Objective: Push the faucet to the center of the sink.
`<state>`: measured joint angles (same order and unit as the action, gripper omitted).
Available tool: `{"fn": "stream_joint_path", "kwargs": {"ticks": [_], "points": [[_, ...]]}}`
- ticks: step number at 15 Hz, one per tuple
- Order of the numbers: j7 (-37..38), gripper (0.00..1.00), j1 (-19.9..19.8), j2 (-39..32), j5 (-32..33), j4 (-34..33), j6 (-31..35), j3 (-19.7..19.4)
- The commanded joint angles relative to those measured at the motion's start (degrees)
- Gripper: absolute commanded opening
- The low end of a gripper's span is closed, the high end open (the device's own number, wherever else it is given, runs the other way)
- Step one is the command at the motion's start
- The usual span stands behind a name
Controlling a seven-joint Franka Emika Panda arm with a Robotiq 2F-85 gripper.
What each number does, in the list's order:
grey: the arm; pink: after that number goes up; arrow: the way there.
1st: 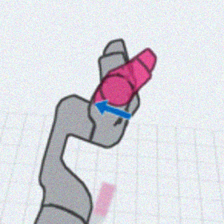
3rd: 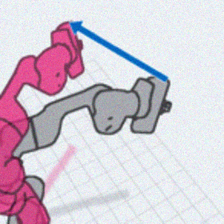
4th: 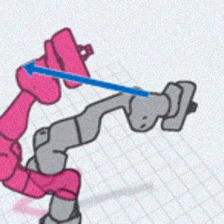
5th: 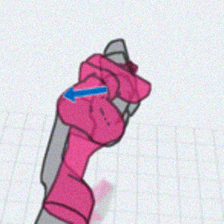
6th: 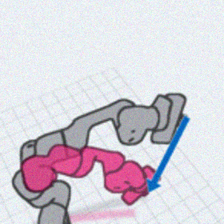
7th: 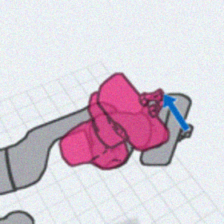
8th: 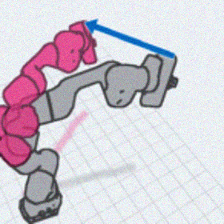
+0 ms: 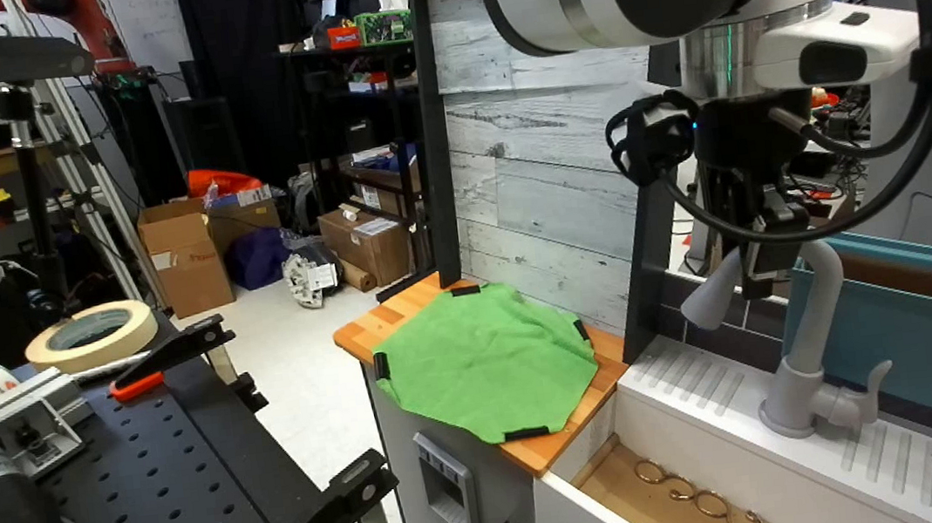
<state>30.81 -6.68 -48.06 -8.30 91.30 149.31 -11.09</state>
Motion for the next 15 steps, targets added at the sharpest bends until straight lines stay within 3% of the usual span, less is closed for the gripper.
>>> {"fn": "stream_joint_path", "kwargs": {"ticks": [1, 3, 6, 15], "points": [[-1.92, 0.18, -0.97, -0.7, -1.77, -2.64, -3.27, 0.59], [-2.93, 0.02, -1.31, -0.46, -1.63, -2.89, -4.41, 0.86], [-8.3, 0.06, -2.84, 0.17, -1.15, -2.74, -5.9, 2.44], [-36.63, 0.06, -11.39, 0.34, 1.49, -6.75, -16.56, 7.06]]}}
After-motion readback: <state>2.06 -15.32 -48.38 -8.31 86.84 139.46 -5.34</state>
